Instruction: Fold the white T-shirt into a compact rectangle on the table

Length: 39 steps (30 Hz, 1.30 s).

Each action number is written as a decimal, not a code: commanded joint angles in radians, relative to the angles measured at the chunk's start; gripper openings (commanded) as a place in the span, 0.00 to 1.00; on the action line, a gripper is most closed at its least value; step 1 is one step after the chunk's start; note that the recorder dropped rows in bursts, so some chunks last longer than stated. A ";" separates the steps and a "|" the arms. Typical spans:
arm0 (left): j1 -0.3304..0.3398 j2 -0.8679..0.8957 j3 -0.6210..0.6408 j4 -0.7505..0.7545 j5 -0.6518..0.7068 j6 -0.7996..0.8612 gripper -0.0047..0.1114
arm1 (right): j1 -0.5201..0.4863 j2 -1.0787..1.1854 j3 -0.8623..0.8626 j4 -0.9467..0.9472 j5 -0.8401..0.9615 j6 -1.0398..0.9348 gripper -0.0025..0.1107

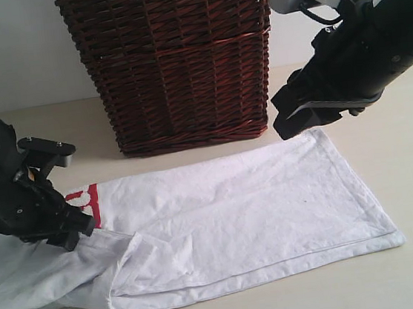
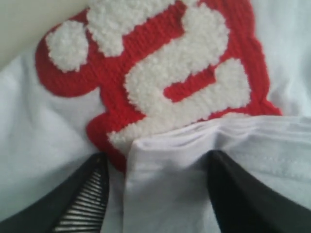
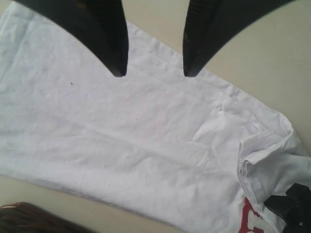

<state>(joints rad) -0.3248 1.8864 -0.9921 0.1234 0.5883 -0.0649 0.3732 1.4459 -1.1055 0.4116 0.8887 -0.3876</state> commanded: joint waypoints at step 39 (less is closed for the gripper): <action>0.195 -0.135 0.003 0.269 0.084 -0.368 0.71 | -0.002 -0.001 -0.008 0.008 0.006 -0.005 0.36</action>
<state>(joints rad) -0.1953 1.7781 -0.9921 0.4021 0.6496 -0.4197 0.3732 1.4459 -1.1055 0.4150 0.8909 -0.3876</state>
